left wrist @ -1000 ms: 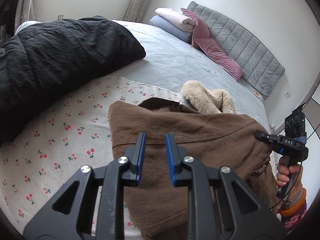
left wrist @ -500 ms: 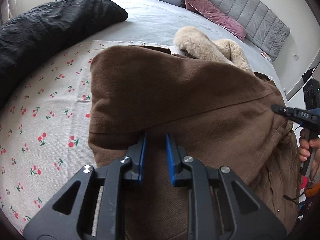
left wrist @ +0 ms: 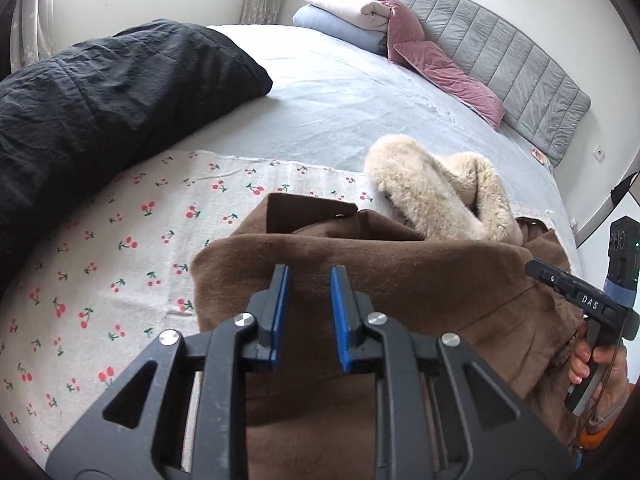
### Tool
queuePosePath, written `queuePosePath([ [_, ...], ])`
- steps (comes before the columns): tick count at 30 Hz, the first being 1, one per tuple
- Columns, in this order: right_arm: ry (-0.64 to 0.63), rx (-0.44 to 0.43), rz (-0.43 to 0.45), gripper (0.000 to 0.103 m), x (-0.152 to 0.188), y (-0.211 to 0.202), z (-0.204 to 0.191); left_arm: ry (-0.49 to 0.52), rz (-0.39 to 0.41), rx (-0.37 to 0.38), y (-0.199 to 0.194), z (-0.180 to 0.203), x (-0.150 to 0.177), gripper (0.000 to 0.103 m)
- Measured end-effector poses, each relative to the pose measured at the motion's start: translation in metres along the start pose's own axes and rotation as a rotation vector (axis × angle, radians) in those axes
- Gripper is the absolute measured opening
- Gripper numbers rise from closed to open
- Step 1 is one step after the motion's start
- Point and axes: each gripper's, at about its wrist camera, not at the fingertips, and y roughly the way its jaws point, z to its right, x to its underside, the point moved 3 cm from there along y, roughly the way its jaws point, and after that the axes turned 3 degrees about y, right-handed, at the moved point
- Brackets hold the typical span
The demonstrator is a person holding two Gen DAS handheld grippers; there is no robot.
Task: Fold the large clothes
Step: 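Grasp the folded sleeve edges with both grippers and smooth them flat, then grasp the jacket hem with both grippers and lift it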
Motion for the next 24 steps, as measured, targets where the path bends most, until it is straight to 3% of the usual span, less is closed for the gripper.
queuePosePath([
  [1, 0.015, 0.025, -0.028, 0.024, 0.006, 0.014, 0.007, 0.013, -0.018, -0.022, 0.011, -0.002, 0.005, 0.022],
  [3, 0.053, -0.006, -0.037, 0.022, 0.019, 0.029, 0.020, 0.034, -0.073, -0.041, 0.036, -0.005, 0.018, 0.012],
  [5, 0.066, -0.038, 0.001, 0.021, 0.024, 0.026, 0.024, 0.047, -0.051, -0.054, 0.039, -0.003, 0.023, 0.010],
  [7, 0.075, -0.045, -0.015, 0.023, 0.022, 0.018, 0.025, 0.064, -0.051, -0.071, 0.030, 0.002, 0.020, 0.010],
  [9, 0.077, -0.066, -0.036, 0.025, 0.020, -0.001, 0.026, 0.052, -0.056, -0.056, 0.015, 0.005, 0.021, 0.021],
  [11, 0.068, -0.096, -0.045, 0.026, 0.020, -0.026, 0.029, 0.040, -0.047, -0.026, -0.008, 0.009, 0.025, 0.053],
  [13, 0.056, -0.113, -0.037, 0.033, 0.021, -0.056, 0.032, 0.046, -0.024, -0.051, -0.036, 0.014, 0.033, 0.072],
  [16, 0.057, -0.096, -0.014, 0.053, 0.030, -0.110, 0.044, 0.074, -0.031, -0.080, -0.076, 0.024, 0.047, 0.077],
  [24, 0.019, -0.042, 0.013, 0.071, 0.071, -0.237, 0.065, 0.060, -0.071, -0.136, -0.182, 0.042, 0.089, 0.090],
])
